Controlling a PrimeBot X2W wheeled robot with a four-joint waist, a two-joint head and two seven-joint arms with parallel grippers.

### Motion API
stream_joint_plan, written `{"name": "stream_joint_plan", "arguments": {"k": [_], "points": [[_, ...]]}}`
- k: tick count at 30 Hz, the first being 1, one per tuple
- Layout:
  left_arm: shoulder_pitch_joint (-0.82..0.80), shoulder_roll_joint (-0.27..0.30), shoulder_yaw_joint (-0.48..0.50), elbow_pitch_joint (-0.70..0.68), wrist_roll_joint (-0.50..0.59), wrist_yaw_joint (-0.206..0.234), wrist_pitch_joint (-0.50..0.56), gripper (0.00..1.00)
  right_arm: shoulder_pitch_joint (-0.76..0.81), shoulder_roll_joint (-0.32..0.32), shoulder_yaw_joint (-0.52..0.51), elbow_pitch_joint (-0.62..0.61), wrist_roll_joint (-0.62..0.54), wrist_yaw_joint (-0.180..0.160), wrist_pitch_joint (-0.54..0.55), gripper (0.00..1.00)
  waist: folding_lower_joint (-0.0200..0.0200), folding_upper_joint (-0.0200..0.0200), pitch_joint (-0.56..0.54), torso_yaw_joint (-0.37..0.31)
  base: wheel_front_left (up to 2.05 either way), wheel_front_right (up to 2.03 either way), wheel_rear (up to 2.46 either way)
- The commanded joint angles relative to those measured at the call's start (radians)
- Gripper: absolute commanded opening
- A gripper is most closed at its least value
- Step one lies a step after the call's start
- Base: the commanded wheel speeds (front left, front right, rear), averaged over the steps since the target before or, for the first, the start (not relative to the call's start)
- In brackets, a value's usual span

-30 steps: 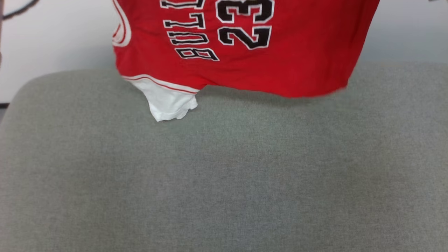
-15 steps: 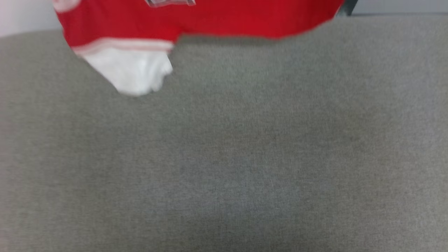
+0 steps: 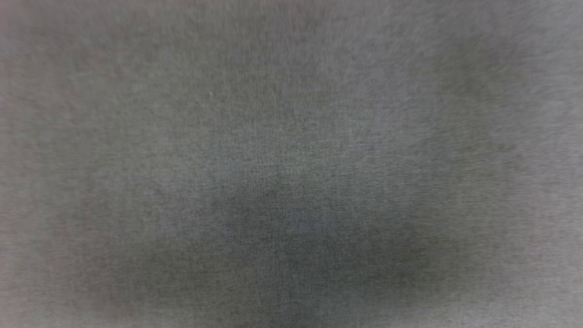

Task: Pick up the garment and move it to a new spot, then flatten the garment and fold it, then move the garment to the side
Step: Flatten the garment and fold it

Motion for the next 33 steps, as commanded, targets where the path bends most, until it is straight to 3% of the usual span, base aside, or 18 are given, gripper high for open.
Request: {"name": "stream_joint_plan", "arguments": {"k": [1, 8, 18, 26, 33], "points": [[0.000, -0.002, 0.004, 0.013, -0.007, -0.005, -0.010, 0.00, 0.000, 0.014, -0.007, 0.009, -0.006, -0.002, -0.009, 0.00, 0.0000, 0.0000, 0.157, 0.023, 0.00, 0.00, 0.00], [0.052, -0.017, -0.001, 0.104, -0.039, -0.026, -0.077, 0.00, 0.043, 0.058, -0.020, 0.086, -0.047, -0.002, -0.023, 0.00, 0.0000, 0.0000, 0.186, 0.048, 0.00, 0.00, 0.00], [0.279, -0.039, -0.041, 0.158, -0.109, -0.033, -0.090, 0.00, 0.150, 0.066, 0.084, 0.144, 0.025, -0.002, -0.003, 0.00, 0.0000, 0.0000, 0.039, 0.092, 0.00, 0.00, 0.00], [0.520, 0.004, -0.086, 0.101, -0.203, -0.033, -0.022, 0.00, 0.346, -0.001, 0.272, 0.047, 0.181, -0.002, 0.043, 0.00, 0.0000, 0.0000, -0.150, 0.114, 0.00, 0.00, 0.00], [0.783, 0.048, -0.090, 0.014, -0.285, -0.033, 0.012, 0.00, 0.611, -0.146, 0.470, -0.198, 0.402, -0.002, 0.137, 0.00, 0.0000, 0.0000, -0.286, 0.137, 0.00, 0.00, 0.00]]}}
